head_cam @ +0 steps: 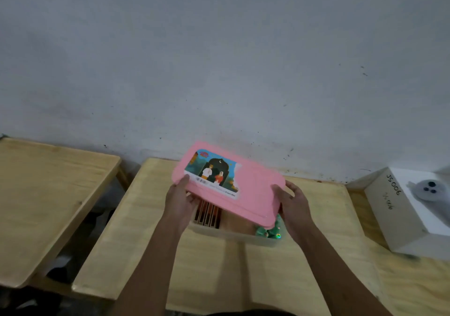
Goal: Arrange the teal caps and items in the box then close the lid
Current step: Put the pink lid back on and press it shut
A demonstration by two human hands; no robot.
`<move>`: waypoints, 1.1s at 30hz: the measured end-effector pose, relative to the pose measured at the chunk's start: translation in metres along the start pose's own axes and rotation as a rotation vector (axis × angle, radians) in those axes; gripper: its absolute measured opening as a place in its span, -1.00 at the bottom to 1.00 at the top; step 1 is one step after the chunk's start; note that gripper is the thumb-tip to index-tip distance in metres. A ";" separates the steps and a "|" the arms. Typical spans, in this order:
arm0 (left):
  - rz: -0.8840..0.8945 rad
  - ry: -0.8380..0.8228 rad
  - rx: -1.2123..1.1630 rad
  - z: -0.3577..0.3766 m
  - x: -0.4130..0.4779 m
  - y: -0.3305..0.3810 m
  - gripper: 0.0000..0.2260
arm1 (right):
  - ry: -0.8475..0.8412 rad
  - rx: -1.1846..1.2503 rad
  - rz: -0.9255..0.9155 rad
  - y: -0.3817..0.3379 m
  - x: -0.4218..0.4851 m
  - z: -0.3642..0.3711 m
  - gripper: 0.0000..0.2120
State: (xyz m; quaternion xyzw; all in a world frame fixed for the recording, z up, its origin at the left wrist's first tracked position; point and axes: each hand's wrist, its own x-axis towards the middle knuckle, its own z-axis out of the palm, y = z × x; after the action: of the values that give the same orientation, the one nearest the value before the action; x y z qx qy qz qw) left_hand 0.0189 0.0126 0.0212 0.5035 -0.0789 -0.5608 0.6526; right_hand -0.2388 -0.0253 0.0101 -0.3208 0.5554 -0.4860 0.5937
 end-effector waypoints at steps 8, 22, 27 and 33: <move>0.275 0.173 0.771 0.000 0.014 -0.010 -0.79 | 0.145 -0.402 -0.193 0.006 0.007 -0.018 -0.65; 0.322 0.160 1.221 -0.032 0.034 -0.069 -0.77 | 0.154 -0.846 -0.418 0.073 0.009 -0.008 -0.90; 0.400 0.232 1.292 -0.028 0.032 -0.079 -0.78 | 0.147 -0.836 -0.434 0.080 0.017 -0.015 -0.86; 0.436 0.266 1.389 -0.027 0.034 -0.082 -0.74 | 0.184 -1.201 -0.237 0.080 0.025 -0.008 -0.60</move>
State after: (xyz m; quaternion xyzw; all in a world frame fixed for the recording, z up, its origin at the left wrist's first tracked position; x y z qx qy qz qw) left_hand -0.0045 0.0110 -0.0685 0.8370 -0.4339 -0.1737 0.2844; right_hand -0.2314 -0.0215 -0.0732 -0.6150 0.7416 -0.1769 0.2012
